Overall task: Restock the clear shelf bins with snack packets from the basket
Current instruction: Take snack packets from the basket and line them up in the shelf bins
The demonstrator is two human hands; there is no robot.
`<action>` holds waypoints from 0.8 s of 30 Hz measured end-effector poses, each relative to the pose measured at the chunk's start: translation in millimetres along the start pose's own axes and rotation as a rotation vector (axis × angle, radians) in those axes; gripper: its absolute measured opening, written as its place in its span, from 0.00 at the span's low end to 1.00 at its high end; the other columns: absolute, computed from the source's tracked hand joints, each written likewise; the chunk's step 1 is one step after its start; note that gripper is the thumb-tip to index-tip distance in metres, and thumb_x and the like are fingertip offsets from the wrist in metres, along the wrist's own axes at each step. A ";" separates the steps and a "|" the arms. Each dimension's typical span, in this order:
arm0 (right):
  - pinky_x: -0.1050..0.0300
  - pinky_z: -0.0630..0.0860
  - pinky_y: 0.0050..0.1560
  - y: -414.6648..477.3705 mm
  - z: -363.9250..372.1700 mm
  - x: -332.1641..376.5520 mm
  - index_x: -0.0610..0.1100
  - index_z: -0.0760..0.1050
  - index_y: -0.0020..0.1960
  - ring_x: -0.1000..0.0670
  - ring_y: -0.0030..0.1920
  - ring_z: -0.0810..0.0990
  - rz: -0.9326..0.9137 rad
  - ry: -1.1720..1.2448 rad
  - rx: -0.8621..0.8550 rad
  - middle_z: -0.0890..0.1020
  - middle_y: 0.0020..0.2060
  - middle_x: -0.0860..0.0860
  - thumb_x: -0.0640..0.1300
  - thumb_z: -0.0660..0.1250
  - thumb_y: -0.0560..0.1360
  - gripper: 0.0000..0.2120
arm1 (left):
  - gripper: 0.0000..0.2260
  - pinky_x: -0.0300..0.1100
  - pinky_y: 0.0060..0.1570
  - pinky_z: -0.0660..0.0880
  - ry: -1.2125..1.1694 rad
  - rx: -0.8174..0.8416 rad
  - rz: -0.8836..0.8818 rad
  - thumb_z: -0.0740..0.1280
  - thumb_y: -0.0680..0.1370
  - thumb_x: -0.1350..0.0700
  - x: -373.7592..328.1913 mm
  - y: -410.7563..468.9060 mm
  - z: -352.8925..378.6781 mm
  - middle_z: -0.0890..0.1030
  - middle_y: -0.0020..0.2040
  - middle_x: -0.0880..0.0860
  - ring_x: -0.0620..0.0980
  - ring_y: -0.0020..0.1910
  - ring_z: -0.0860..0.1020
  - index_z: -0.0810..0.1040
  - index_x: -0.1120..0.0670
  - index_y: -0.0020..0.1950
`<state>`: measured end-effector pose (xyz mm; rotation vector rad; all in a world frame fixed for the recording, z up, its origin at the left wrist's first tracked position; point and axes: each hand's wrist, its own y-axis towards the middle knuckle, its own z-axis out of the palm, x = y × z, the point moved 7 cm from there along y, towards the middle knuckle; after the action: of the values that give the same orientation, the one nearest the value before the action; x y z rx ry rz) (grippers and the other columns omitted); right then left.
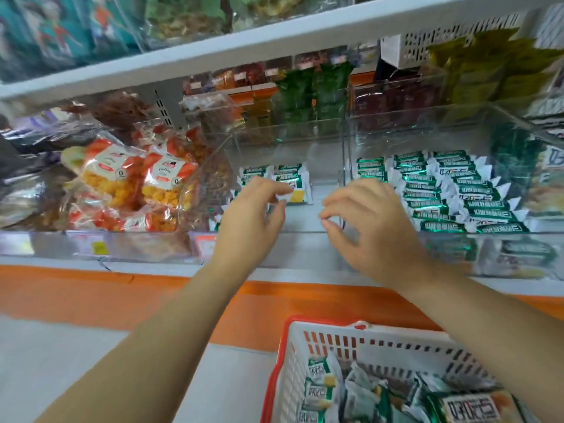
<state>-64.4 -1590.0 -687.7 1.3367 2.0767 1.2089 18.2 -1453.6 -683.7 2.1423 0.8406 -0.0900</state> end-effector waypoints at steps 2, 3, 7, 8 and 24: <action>0.50 0.70 0.48 -19.4 7.8 26.8 0.42 0.80 0.42 0.46 0.46 0.76 -0.141 0.005 0.071 0.81 0.42 0.49 0.41 0.67 0.73 0.04 | 0.08 0.36 0.45 0.70 -0.056 0.000 0.034 0.62 0.76 0.61 -7.4 -37.8 1.5 0.78 0.47 0.50 0.42 0.44 0.74 0.79 0.58 0.52; 0.51 0.70 0.47 -32.9 15.9 37.4 0.43 0.79 0.42 0.46 0.45 0.76 -0.191 0.030 0.150 0.81 0.41 0.49 0.41 0.66 0.74 0.04 | 0.08 0.35 0.45 0.69 -0.077 0.024 0.012 0.61 0.76 0.60 -5.0 -56.3 5.7 0.77 0.47 0.48 0.41 0.44 0.73 0.78 0.57 0.52; 0.54 0.73 0.46 -112.6 58.4 51.0 0.44 0.78 0.45 0.48 0.42 0.75 -0.169 0.130 0.586 0.80 0.40 0.50 0.44 0.64 0.75 0.05 | 0.10 0.42 0.46 0.74 -0.088 0.196 -0.102 0.59 0.75 0.55 21.4 -132.9 35.9 0.78 0.47 0.47 0.46 0.46 0.77 0.78 0.52 0.51; 0.52 0.75 0.49 -136.0 69.5 50.7 0.46 0.79 0.48 0.49 0.45 0.76 -0.110 0.139 0.740 0.80 0.43 0.51 0.45 0.64 0.76 0.06 | 0.12 0.44 0.47 0.75 -0.080 0.262 -0.135 0.58 0.75 0.55 29.9 -151.3 45.9 0.79 0.48 0.48 0.49 0.48 0.78 0.79 0.53 0.52; 0.60 0.70 0.52 -300.3 170.3 35.8 0.46 0.63 0.71 0.48 0.60 0.75 0.941 0.339 1.335 0.73 0.65 0.46 0.51 0.62 0.79 0.23 | 0.12 0.32 0.41 0.65 -0.147 0.513 -0.434 0.63 0.78 0.59 66.6 -246.7 113.0 0.66 0.69 0.44 0.34 0.37 0.73 0.78 0.51 0.60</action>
<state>-123.8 -1533.5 -1025.0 3.0833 2.6431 0.0175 -53.3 -1388.6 -945.8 2.3344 1.2850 -0.7477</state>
